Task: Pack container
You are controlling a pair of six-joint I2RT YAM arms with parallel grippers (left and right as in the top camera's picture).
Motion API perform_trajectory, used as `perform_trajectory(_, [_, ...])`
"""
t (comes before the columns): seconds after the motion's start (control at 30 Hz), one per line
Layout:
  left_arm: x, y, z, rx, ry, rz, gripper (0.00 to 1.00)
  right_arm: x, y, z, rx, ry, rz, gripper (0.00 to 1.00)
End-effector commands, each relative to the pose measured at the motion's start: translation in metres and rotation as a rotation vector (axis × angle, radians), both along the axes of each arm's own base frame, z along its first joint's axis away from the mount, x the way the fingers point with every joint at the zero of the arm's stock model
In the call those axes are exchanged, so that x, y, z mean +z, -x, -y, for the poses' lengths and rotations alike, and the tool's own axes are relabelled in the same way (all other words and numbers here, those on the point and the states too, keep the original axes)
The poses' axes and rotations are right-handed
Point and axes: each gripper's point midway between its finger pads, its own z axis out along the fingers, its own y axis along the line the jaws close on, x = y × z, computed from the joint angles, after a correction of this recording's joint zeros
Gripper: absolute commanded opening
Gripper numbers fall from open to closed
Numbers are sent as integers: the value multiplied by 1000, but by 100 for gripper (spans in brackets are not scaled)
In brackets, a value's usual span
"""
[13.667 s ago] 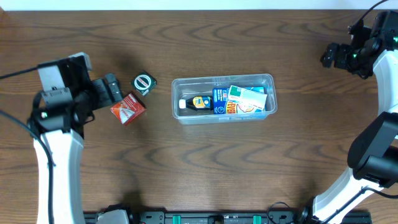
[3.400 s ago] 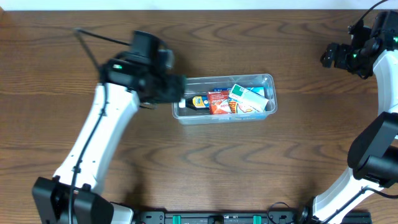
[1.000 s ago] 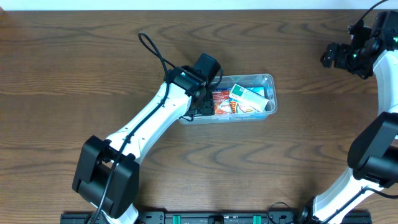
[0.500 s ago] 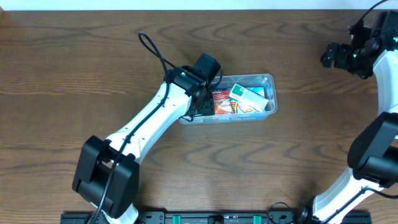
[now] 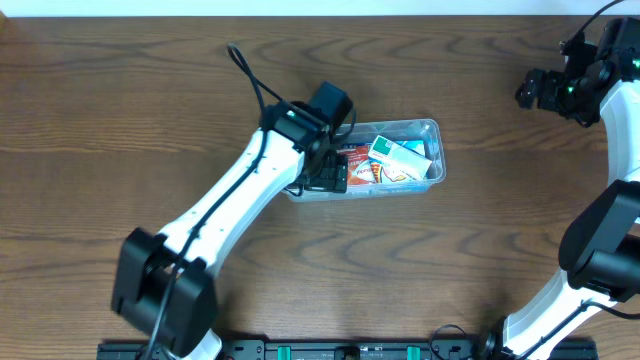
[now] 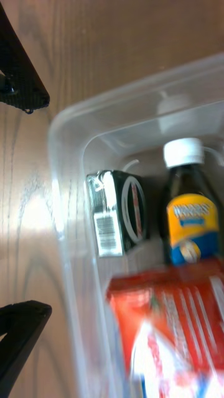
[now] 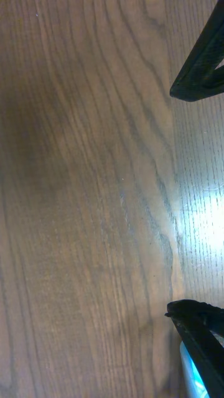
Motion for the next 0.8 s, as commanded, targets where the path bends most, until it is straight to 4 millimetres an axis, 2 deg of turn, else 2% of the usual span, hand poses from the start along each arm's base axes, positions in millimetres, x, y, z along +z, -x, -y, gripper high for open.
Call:
perform_trajectory(0.0, [56, -5, 1, -47, 75, 143, 98, 20, -3, 2, -12, 8, 44, 99])
perform_trajectory(0.23, [130, 16, -13, -45, 192, 334, 98, 20, -3, 2, -12, 8, 44, 99])
perform_trajectory(0.33, [156, 29, -21, -45, 234, 404, 98, 20, -3, 2, -12, 8, 44, 99])
perform_trajectory(0.43, [173, 42, -30, -72, 244, 452, 98, 20, -3, 2, -12, 8, 44, 99])
perform_trajectory(0.53, [185, 63, -52, -59, 215, 484, 98, 20, -3, 2, -12, 8, 44, 99])
perform_trajectory(0.7, [221, 87, -98, 18, 166, 664, 98, 20, -3, 2, -12, 8, 44, 99])
perform_trajectory(0.77, [228, 100, -116, 46, 143, 713, 98, 20, -3, 2, -12, 8, 44, 99])
